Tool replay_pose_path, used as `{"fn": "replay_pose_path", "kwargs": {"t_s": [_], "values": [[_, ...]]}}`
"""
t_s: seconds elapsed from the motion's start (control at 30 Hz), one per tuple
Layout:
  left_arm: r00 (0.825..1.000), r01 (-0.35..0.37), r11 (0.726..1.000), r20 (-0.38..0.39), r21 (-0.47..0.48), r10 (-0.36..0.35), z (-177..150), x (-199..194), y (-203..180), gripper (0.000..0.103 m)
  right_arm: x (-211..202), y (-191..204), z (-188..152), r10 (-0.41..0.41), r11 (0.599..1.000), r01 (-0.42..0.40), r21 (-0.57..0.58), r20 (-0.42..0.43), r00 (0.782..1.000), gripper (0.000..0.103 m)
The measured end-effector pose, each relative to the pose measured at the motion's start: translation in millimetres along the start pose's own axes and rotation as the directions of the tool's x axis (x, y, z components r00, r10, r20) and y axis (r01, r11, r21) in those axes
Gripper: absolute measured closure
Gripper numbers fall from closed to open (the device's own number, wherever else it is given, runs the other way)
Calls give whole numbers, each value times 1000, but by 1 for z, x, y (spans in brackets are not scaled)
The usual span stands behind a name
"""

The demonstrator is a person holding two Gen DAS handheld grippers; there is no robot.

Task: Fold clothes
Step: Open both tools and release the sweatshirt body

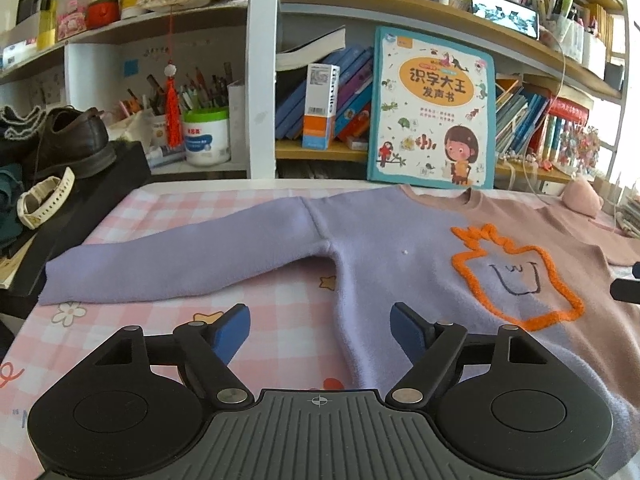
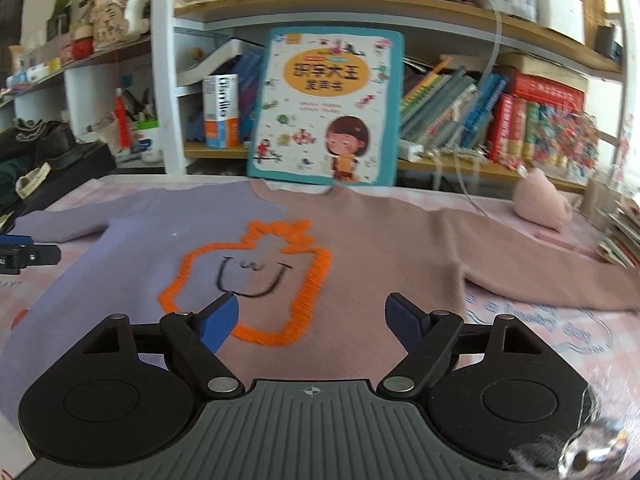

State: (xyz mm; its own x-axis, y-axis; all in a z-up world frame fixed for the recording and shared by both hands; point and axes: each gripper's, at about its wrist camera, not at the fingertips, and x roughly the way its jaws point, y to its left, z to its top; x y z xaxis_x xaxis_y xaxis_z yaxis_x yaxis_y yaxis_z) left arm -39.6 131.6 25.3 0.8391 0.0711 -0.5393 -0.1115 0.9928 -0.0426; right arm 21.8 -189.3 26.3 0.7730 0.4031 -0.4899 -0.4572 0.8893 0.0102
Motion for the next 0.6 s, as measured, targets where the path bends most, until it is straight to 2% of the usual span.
{"fn": "replay_pose_path", "kwargs": {"t_s": [0.3, 0.6], "values": [[999, -42, 999, -2, -27, 42, -2, 2, 13, 21, 20, 24, 2, 76, 997, -76, -27, -20, 997, 22], [994, -110, 993, 2, -28, 110, -1, 5, 20, 15, 40, 43, 5, 112, 993, -113, -45, -24, 993, 20]]}}
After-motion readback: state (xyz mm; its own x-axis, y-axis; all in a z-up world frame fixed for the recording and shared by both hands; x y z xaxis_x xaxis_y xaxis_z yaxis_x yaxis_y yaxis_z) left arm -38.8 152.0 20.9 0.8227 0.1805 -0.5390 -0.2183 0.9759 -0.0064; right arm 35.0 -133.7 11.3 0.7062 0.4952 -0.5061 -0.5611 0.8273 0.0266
